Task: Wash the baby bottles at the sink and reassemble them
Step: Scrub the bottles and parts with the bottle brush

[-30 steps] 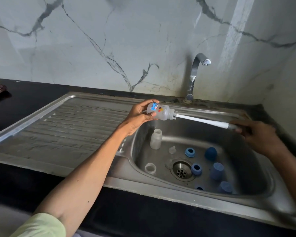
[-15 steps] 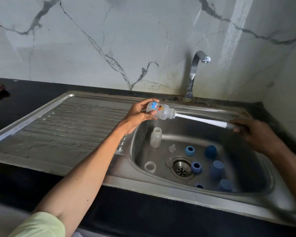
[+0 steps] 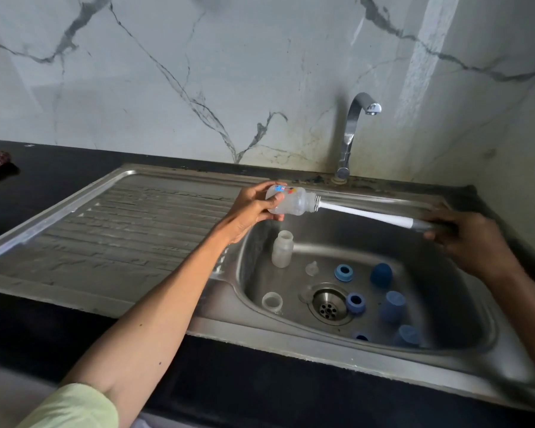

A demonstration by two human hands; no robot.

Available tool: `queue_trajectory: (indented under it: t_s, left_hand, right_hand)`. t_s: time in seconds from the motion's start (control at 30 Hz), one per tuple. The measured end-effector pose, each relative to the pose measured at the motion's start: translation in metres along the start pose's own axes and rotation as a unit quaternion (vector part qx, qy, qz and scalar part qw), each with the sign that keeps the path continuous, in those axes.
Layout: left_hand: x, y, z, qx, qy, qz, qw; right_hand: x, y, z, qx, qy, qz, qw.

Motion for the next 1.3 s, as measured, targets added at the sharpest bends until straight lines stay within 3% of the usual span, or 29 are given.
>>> queue_trajectory:
  t_s: [0.1,0.2,0.37,0.43,0.57,0.63,0.8,0.97,1.1,1.3]
  left_hand:
    - [-0.001,-0.002,0.0,0.002,0.004,-0.004,1.0]
    - [0.0,-0.003,0.0,-0.004,-0.007,-0.009,1.0]
    - [0.001,-0.002,0.001,0.025,-0.003,0.012,1.0]
    - [0.0,0.001,0.001,0.044,0.004,0.025,0.999]
    - [0.002,0.002,0.001,0.093,-0.004,0.035,0.995]
    - [0.005,0.006,0.003,0.126,-0.012,0.057,0.99]
    - [-0.004,0.001,0.005,0.156,0.001,0.115,0.981]
    - [-0.006,-0.023,0.001,0.094,0.003,0.168,0.981]
    - [-0.009,-0.022,0.0,0.083,-0.006,0.052,0.995]
    - [-0.002,-0.006,0.002,0.167,-0.058,-0.104,0.979]
  right_hand:
    - [0.0,0.009,0.004,0.039,-0.013,-0.006,0.999]
    - [0.016,0.005,-0.001,0.001,-0.024,0.022,0.999]
    - [0.045,-0.028,-0.001,-0.159,0.018,0.009,0.987]
    - [0.04,-0.025,0.0,-0.146,0.045,-0.008,0.988]
    - [0.014,0.018,0.004,0.036,-0.037,-0.001,0.999]
    - [0.015,0.028,0.007,0.07,-0.041,-0.002,0.997]
    - [0.011,0.019,0.007,0.034,-0.064,-0.029,0.997]
    - [-0.002,0.008,0.004,0.006,-0.052,-0.03,0.998]
    - [-0.013,0.008,0.006,0.028,-0.038,-0.018,0.999]
    - [-0.029,0.002,0.01,0.066,-0.007,-0.005,0.998]
Point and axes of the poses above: each hand's wrist, its own z-axis away from the middle knuckle, its own y-axis out of the back of the hand, x = y × z, the point moved 8 cm from there along -z, towards the middle knuckle, and after that the axes turned 6 degrees about z, right-handed, at the moved point
